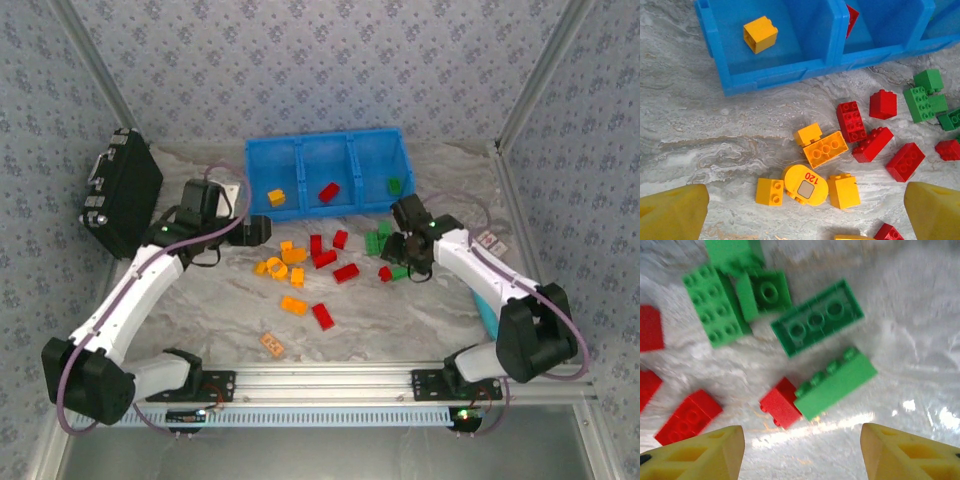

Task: Sort the legos into containers by color
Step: Pick up the lego from the middle-right of the table.

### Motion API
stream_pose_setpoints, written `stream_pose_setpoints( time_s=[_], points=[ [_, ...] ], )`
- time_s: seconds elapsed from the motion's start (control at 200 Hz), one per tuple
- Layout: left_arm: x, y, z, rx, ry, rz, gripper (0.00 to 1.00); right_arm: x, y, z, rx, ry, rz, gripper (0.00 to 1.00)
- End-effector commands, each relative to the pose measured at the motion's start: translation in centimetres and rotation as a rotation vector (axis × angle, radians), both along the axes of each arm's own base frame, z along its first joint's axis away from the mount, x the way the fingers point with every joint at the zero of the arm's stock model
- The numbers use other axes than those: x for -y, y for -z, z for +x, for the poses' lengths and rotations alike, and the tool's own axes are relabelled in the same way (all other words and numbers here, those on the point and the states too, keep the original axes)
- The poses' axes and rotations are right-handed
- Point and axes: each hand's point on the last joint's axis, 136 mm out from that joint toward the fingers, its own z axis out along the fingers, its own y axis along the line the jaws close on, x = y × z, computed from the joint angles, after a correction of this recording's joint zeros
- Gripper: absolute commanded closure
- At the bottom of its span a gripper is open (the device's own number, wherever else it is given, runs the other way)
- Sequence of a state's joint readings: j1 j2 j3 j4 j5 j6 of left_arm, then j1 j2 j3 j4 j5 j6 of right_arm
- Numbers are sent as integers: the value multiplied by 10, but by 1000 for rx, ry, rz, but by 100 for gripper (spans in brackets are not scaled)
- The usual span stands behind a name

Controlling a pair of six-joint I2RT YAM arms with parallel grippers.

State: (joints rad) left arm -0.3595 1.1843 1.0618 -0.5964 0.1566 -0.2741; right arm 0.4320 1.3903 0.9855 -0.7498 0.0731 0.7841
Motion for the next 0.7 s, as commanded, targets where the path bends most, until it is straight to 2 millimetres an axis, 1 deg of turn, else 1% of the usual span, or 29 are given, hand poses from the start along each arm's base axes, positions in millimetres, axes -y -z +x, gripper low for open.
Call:
stream_pose_setpoints(
  time_s=[0.0, 0.07, 0.165, 0.37, 0.54, 0.695],
  points=[
    [8, -17, 9, 49, 29, -36, 0, 0, -1, -10, 30, 127, 30, 37],
    [8, -16, 10, 51, 27, -39, 0, 5, 7, -21, 12, 163, 12, 41],
    [8, -15, 9, 49, 26, -36, 0, 11, 15, -27, -3, 195, -10, 45],
    [6, -16, 4, 51, 37, -13, 0, 13, 25, -20, 12, 233, -4, 45],
    [4, -17, 4, 58, 38, -4, 0, 13, 30, -14, 15, 241, 6, 42],
    [5, -16, 4, 51, 39, -5, 0, 11, 39, -11, 1, 245, 15, 42]
  ],
)
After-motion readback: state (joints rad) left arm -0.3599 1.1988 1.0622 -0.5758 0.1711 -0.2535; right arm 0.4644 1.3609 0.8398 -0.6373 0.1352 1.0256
